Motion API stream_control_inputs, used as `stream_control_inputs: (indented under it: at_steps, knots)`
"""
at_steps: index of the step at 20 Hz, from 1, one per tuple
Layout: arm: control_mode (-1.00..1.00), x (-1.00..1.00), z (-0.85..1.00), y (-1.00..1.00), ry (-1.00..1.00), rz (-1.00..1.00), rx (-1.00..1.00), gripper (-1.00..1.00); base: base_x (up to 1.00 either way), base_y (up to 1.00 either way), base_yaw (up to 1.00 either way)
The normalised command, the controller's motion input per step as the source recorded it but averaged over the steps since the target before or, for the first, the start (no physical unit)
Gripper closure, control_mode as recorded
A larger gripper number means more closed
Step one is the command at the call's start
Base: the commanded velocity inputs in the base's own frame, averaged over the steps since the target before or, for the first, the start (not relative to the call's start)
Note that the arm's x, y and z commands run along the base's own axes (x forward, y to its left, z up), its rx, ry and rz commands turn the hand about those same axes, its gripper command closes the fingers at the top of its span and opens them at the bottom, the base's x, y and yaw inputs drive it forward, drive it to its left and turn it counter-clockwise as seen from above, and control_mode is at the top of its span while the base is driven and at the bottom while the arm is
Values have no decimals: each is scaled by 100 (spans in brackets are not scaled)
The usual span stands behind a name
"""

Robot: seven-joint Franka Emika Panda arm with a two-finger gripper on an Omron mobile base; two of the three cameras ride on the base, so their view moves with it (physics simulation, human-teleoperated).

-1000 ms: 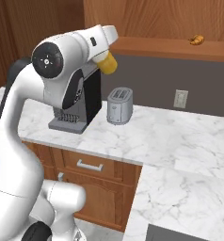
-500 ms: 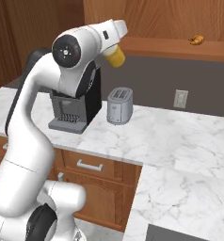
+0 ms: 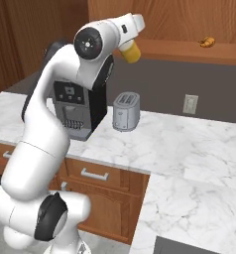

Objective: Pick the shaker and mustard from the counter and place them in the cabinet.

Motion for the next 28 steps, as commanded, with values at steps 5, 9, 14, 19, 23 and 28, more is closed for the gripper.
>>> stream_control_inputs:
  at_steps: [5,9,14,19,23,28]
  knots:
    - [-100,49,5,-22,0,0,0,100,0,0,0]
    - [-100,56,0,-20,0,0,0,100,0,0,0]
    - [-100,47,0,-12,0,0,0,100,0,0,0]
    - [-100,35,-2,-9,0,0,0,100,0,0,0]
    - [-100,10,-11,-5,0,0,2,100,0,0,0]
    - [-100,11,-22,-6,0,0,4,100,0,0,0]
